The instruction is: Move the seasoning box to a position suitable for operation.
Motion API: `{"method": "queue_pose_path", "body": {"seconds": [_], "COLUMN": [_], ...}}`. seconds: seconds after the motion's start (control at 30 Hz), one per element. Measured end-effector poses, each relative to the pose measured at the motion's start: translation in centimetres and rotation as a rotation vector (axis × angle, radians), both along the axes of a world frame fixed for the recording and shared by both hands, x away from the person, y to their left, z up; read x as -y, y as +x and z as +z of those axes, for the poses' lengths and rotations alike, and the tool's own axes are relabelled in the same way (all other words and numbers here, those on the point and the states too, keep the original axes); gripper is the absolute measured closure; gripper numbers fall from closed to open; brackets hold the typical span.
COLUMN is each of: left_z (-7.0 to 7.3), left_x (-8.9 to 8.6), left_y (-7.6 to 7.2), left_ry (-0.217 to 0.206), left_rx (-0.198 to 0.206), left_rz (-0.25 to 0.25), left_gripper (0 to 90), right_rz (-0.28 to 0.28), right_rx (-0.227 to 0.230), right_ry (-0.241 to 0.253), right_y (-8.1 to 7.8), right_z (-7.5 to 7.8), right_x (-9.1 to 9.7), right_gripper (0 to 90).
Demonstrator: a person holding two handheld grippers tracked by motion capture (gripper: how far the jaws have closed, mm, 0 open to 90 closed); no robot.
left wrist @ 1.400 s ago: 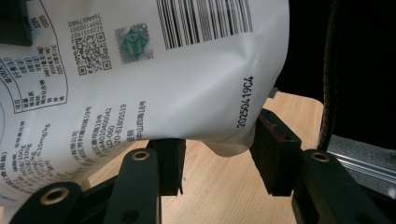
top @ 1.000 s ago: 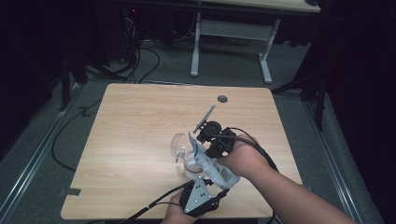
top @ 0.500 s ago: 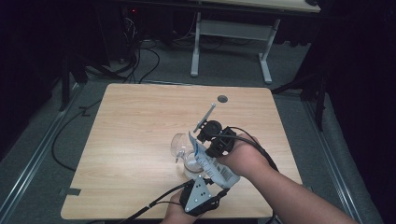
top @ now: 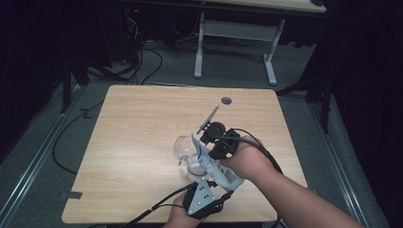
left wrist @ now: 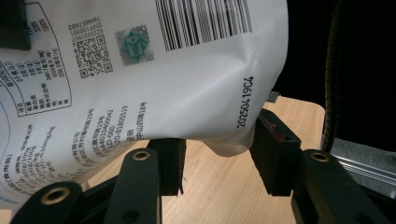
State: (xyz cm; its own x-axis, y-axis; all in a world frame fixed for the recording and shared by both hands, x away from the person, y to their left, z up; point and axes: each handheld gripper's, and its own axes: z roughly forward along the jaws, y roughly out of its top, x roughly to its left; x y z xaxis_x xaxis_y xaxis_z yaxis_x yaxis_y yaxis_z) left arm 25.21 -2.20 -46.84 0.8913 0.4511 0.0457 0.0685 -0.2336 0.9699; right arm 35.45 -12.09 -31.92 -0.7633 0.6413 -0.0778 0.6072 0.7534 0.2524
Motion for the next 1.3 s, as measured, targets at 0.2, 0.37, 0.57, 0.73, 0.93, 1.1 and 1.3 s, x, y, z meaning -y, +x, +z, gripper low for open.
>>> {"method": "queue_pose_path", "body": {"seconds": [0.2,0.37,0.57,0.73,0.93,1.1,1.3], "left_z": [0.03,0.03,-0.01,0.00,0.01,0.02,0.07], "left_x": [-0.04,-0.05,-0.03,-0.01,0.00,-0.01,-0.05], "left_y": [-0.02,-0.02,-0.01,-0.02,-0.04,-0.04,-0.02], "left_ry": [-0.001,-0.003,-0.002,-0.004,-0.008,-0.009,-0.011], "left_rx": [0.002,0.002,0.001,0.001,0.002,0.000,-0.001], "left_rz": [0.002,0.002,0.002,0.002,0.002,0.001,0.001], "left_gripper": [58.0,58.1,58.1,58.2,58.1,58.1,58.1], "right_rz": [0.000,0.000,0.000,0.000,-0.001,0.000,-0.002], "right_rx": [0.002,0.002,0.004,0.003,0.004,0.004,0.006], "right_ry": [0.000,-0.003,0.000,0.001,0.002,0.002,0.000], "right_y": [0.01,0.02,0.04,0.06,0.08,0.10,0.12], "right_z": [0.05,0.06,-0.05,-0.05,-0.04,-0.05,-0.01], "right_x": [-0.07,-0.10,-0.09,-0.05,-0.01,-0.04,-0.04], "right_gripper": [89.8,89.8,89.8,89.8,89.8,89.8,89.8]}}
